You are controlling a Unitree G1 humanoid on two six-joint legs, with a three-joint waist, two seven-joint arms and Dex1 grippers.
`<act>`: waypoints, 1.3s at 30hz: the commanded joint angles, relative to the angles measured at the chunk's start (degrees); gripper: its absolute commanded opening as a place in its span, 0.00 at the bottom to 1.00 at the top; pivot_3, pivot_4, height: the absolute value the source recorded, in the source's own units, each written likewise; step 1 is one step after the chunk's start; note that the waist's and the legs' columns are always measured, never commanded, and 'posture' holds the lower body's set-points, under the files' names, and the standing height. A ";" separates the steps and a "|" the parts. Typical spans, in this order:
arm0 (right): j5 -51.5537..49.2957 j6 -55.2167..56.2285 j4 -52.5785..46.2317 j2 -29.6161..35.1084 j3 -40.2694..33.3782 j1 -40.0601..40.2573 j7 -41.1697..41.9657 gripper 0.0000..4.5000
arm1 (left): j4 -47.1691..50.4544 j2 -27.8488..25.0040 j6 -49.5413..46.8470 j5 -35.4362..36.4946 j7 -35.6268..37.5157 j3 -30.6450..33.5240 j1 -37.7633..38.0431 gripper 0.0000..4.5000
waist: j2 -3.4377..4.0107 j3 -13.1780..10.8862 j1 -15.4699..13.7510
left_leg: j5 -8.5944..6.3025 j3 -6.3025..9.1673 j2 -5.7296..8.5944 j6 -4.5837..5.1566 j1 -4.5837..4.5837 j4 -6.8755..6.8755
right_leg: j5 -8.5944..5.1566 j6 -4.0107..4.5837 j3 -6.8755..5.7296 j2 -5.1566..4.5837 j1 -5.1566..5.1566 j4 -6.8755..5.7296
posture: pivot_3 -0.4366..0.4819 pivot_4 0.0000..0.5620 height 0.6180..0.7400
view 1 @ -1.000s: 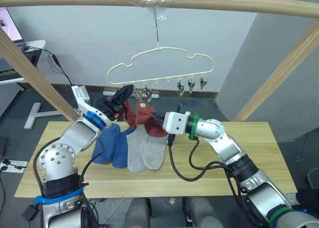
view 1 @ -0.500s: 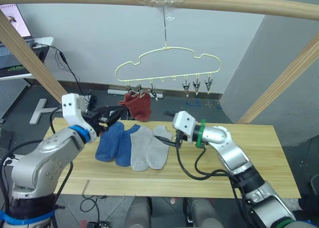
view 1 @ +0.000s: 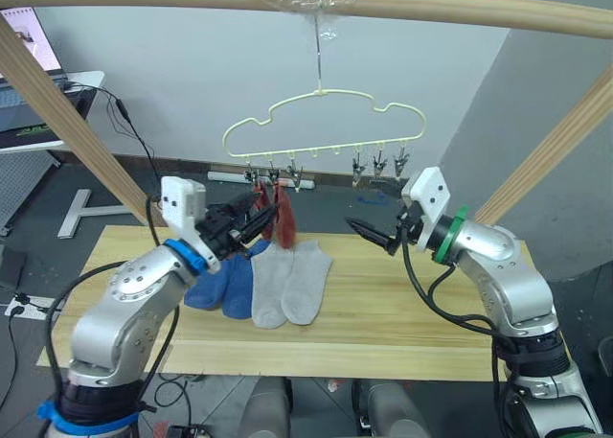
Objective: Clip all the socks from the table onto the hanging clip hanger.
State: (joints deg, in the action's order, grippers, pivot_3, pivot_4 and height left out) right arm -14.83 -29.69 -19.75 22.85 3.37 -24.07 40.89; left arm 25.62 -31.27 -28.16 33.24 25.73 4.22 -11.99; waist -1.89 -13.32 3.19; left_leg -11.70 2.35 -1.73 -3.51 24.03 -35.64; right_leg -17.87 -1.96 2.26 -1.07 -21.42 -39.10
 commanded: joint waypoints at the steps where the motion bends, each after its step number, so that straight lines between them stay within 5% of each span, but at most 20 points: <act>1: -3.68 -2.35 -4.95 0.76 -1.96 -1.72 -0.35 1.00 | -1.09 2.36 2.40 -3.29 -0.60 -1.87 -2.06 0.44 | 0.03 0.02 0.12 | 0.00 -0.01 0.00 0.00 0.01 -0.01 | 0.00 0.00 0.00 0.00 0.00 0.00 | 0.34 0.30 1.00; 15: -13.62 -9.90 -7.48 3.52 -4.72 -8.82 -0.72 1.00 | -11.09 13.64 8.32 -13.30 -6.15 -3.53 -5.09 0.44 | 0.02 0.07 1.10 | -0.02 -0.12 0.03 0.06 0.08 -0.26 | 0.07 -0.12 -0.03 0.01 -0.02 -0.03 | 0.31 0.29 1.00; 30: -14.41 -8.76 -5.76 4.36 -4.65 -10.17 -1.30 1.00 | -19.57 18.27 11.52 -16.73 -5.95 -4.13 -12.37 0.44 | 0.02 0.07 1.51 | -0.03 -0.12 0.04 0.09 0.11 -0.34 | 0.10 -0.15 -0.05 0.02 -0.02 -0.08 | 0.31 0.33 1.00; 39: -13.98 -7.84 -4.84 4.36 -4.37 -10.37 -1.67 1.00 | -21.96 16.55 15.68 -21.47 -4.65 -4.90 -14.16 0.44 | 0.02 0.06 1.62 | -0.03 -0.11 0.03 0.09 0.11 -0.34 | 0.10 -0.15 -0.04 0.02 -0.03 -0.09 | 0.31 0.35 1.00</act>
State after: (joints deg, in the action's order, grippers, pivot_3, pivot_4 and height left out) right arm -28.28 -39.05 -23.59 26.67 0.55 -33.07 39.45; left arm 3.00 -14.40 -14.32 12.87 20.81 0.05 -25.04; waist -1.87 -13.26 4.81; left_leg -11.73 2.24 -1.70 -3.41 24.14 -35.98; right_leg -17.77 -2.11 2.22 -1.05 -21.44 -39.20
